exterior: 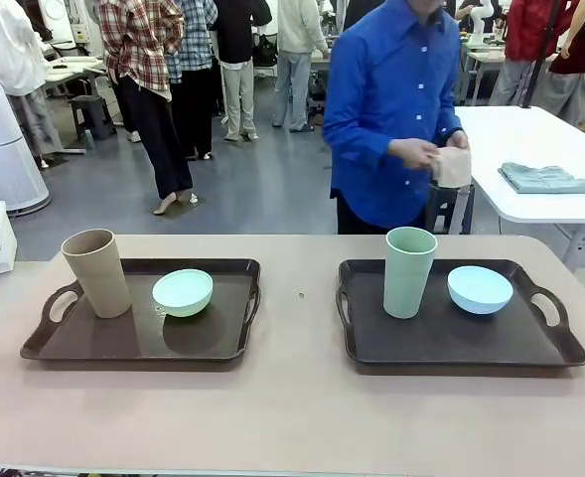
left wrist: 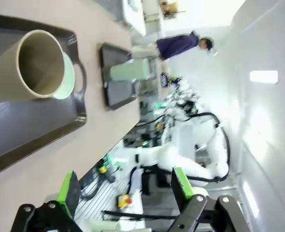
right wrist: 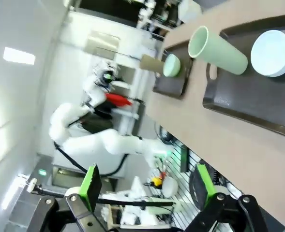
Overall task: Set up a tray with a mat and arrange the tableware.
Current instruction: Pick up the Picnic Bowl and Reusable plastic cup from the Handle tray in front of the human's position and hold them in the air.
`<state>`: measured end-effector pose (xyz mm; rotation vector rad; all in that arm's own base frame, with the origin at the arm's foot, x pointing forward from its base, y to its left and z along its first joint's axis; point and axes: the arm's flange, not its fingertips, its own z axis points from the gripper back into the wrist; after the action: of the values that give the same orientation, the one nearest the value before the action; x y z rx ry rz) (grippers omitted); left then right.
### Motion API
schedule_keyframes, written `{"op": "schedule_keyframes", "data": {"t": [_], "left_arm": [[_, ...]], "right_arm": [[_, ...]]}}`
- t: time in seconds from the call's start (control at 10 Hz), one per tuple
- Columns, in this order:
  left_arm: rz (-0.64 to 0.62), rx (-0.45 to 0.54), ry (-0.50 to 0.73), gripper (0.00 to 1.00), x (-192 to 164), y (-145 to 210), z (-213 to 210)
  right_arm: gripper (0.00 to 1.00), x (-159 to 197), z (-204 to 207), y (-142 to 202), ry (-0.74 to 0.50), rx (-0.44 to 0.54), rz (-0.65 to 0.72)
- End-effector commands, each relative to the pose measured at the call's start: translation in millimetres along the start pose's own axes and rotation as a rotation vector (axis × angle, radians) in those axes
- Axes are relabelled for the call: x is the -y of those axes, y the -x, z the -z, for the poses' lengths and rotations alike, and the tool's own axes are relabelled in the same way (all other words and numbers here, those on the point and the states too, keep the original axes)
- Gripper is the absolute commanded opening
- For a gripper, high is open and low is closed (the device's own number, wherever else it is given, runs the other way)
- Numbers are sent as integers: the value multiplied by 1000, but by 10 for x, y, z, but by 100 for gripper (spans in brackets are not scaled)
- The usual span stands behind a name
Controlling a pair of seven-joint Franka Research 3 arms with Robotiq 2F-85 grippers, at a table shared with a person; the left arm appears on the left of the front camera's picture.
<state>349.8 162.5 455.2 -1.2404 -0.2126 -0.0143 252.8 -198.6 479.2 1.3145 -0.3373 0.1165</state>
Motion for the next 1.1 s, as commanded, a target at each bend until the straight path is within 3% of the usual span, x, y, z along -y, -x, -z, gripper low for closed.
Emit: {"op": "schedule_keyframes", "data": {"t": [0.0, 0.2, 0.3, 0.4, 0.5, 1.0], "left_arm": [[-22, 92, 53, 100, 0, 111, 151], [-48, 154, -1, 100, 73, 187, 288], [-33, 130, -42, 100, 146, 196, 331], [-18, 93, -93, 100, 206, 193, 349], [-35, 115, 3, 100, -7, 130, 223], [-35, 115, 3, 100, -7, 130, 223]], "right_arm": [[100, 195, -85, -79, -45, -11, 41], [100, 231, -70, -111, -24, -39, 48], [100, 200, -20, -142, -6, -68, 31], [100, 286, -81, -5, -35, -10, 69], [100, 286, -81, -5, -35, -10, 69], [100, 286, -81, -5, -35, -10, 69]]}}
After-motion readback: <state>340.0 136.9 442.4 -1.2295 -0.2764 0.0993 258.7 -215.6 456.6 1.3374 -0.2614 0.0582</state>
